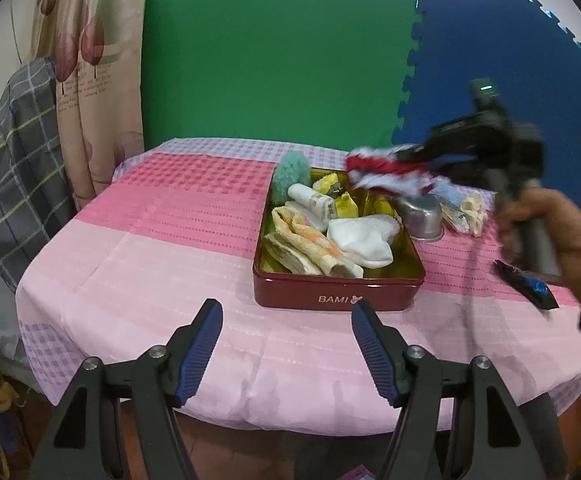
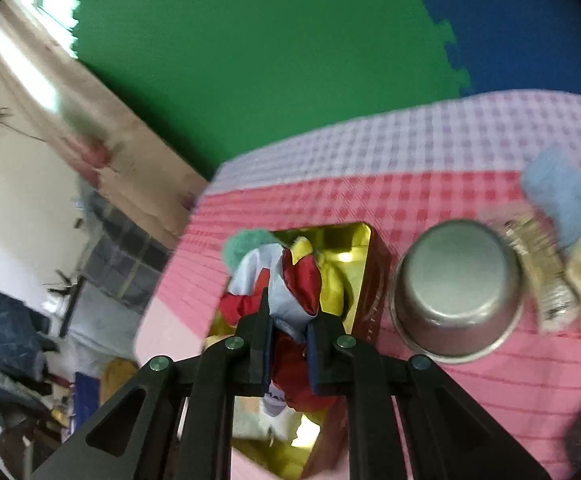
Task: Organize soft objects
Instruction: 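Lower the red-and-white cloth into the tin and open the right tool, then reach the right tool to the blue snack packet and grasp it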
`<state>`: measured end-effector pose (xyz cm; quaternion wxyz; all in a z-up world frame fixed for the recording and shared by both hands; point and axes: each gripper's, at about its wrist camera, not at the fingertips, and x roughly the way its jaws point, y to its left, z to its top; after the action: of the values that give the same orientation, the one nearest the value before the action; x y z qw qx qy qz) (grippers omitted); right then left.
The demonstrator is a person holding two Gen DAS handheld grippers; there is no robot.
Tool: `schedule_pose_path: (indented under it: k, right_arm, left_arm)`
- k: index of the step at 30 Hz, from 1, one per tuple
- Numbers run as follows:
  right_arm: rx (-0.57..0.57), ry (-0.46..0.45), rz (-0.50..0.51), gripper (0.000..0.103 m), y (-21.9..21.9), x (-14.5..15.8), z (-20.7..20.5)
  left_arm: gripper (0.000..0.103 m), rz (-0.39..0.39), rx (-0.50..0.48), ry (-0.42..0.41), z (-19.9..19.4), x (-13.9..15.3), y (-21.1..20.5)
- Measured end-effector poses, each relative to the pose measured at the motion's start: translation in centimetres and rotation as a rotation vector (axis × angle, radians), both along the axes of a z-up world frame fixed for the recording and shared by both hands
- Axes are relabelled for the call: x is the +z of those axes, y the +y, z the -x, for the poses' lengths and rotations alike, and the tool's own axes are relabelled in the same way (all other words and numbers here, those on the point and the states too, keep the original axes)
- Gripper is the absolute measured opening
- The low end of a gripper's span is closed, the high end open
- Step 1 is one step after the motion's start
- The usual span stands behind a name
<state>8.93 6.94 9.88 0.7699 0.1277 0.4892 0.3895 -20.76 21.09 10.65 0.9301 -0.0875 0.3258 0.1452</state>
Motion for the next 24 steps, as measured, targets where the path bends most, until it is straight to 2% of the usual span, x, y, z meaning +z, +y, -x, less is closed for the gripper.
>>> schedule_pose_path:
  k: [3,4,6,7,8,9,10,12,15,17,19,22,24]
  right_arm:
    - [0.008,0.024,0.033,0.014,2.8,-2.1,0.1]
    - [0.015,0.012,0.068,0.015,3.8,-2.6,0.2]
    - [0.022,-0.068,0.187,0.02,5.4,-3.1,0.8]
    - [0.028,-0.1,0.221,0.028,5.8,-3.2,1.0]
    - [0.035,-0.132,0.242,0.046,6.0,-3.1,1.2]
    - [0.031,-0.154,0.244,0.058,5.9,-2.8,1.4]
    - [0.014,-0.191,0.237,0.074,5.5,-2.2,1.7]
    - [-0.026,-0.292,0.2,0.076,3.9,0.0,2.6]
    - [-0.043,-0.403,0.162,0.078,0.9,3.2,4.3]
    - [-0.071,-0.483,0.163,0.091,-2.8,4.9,6.6]
    - [-0.11,-0.544,0.178,0.099,-7.3,5.5,9.0]
    - [-0.223,-0.602,0.304,0.102,-15.9,4.3,12.8]
    - [-0.278,-0.576,0.41,0.102,-20.6,2.6,13.9]
  left_arm:
    - [0.069,-0.001,-0.003,-0.007,0.1,0.0,0.5]
    - [0.069,0.008,-0.003,-0.007,0.1,0.0,0.7]
    - [0.069,0.038,-0.006,-0.002,0.1,-0.2,1.2]
    - [0.069,0.049,-0.006,0.002,0.1,-0.3,1.4]
    - [0.069,0.058,-0.005,0.008,0.1,-0.4,1.5]
    - [0.069,0.06,-0.004,0.014,0.0,-0.5,1.5]
    - [0.069,0.059,-0.001,0.017,0.0,-0.6,1.5]
    - [0.069,0.05,-0.001,0.021,-0.1,-0.7,1.2]
    - [0.069,0.027,-0.009,0.03,-0.2,-0.8,0.5]
    - [0.069,0.016,-0.028,0.04,-0.3,-0.8,-0.3]
    - [0.069,0.011,-0.061,0.048,-0.5,-1.0,-1.1]
    - [0.069,0.019,-0.128,0.064,-0.8,-1.1,-2.7]
    - [0.069,0.037,-0.184,0.082,-1.2,-1.2,-3.8]
